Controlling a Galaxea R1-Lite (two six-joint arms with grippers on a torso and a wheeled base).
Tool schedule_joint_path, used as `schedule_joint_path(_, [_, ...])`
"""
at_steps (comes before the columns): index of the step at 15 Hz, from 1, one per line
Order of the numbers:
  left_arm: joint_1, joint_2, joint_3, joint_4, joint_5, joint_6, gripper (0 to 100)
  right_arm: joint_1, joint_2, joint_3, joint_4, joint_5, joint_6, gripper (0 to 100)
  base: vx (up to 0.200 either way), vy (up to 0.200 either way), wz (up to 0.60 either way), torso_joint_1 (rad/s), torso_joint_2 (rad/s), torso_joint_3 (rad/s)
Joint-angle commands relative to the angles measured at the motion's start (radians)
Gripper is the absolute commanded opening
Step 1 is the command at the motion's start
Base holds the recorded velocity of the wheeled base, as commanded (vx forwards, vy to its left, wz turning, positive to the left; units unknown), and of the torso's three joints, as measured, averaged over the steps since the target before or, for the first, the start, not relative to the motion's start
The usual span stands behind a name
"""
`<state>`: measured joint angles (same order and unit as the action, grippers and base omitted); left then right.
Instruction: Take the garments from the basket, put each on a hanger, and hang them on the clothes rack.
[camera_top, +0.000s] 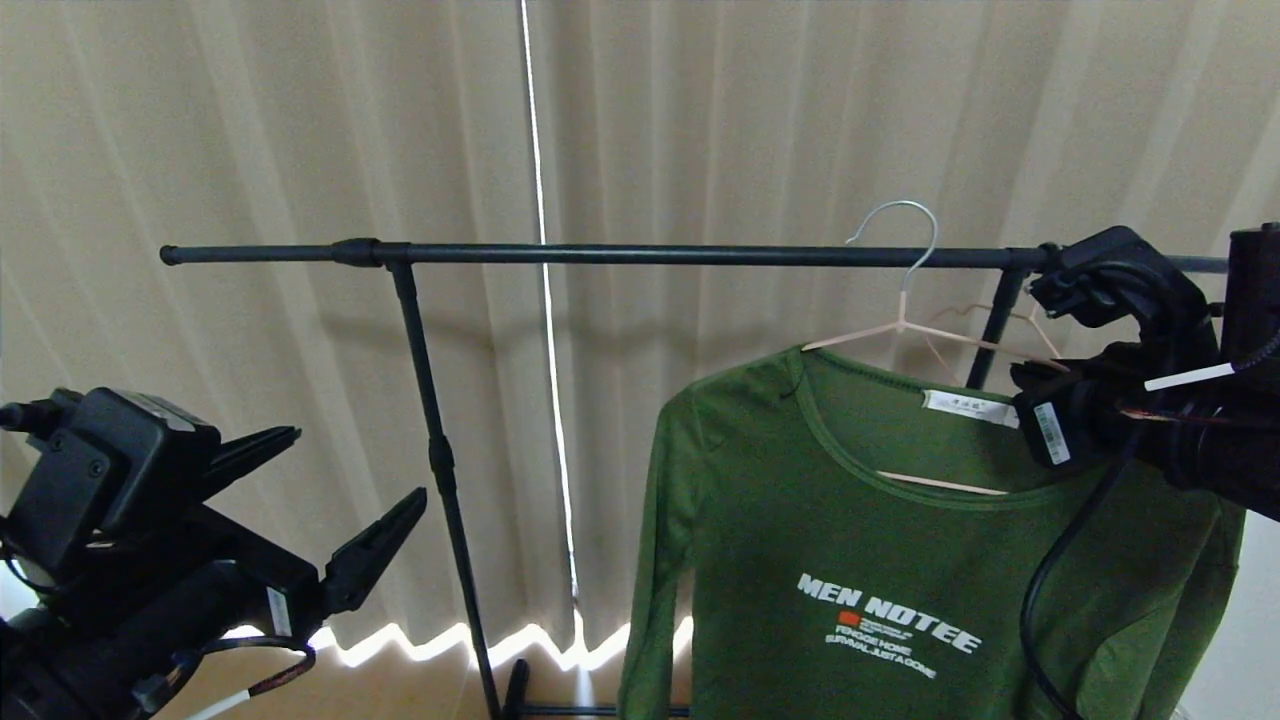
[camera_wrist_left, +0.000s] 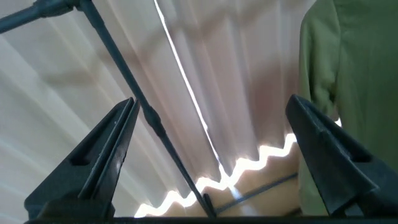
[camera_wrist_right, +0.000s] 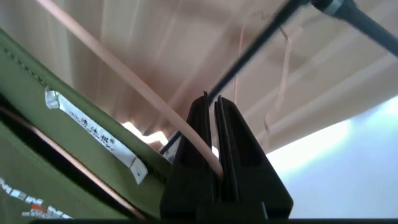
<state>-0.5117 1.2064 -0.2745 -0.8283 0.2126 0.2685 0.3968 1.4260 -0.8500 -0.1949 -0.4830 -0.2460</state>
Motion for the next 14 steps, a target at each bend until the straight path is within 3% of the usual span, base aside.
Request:
schedule_joint_path(1, [0.015, 0.007, 0.001, 0.000, 0.001, 0.000, 100, 0.002, 0.004, -0.001, 0.000, 0.000, 0.001, 0, 0.200, 0.000, 0.00, 0.002, 0.00, 0.002])
schedule_joint_path(4, [0.033, 0.019, 0.003, 0.000, 0.001, 0.000, 100, 0.002, 0.011, -0.003, -0.001, 0.000, 0.002, 0, 0.200, 0.000, 0.00, 0.005, 0.00, 0.002])
schedule_joint_path(12, [0.033, 0.032, 0.015, -0.005, 0.001, 0.006, 100, 0.025, 0.080, -0.043, -0.011, 0.000, 0.002, 0, 0.000, 0.000, 0.00, 0.000, 0.00, 0.000])
schedule_joint_path(14, [0.033, 0.032, 0.015, -0.005, 0.001, 0.003, 100, 0.020, 0.168, -0.129, -0.008, -0.017, 0.002, 0, 0.000, 0.000, 0.00, 0.000, 0.00, 0.000])
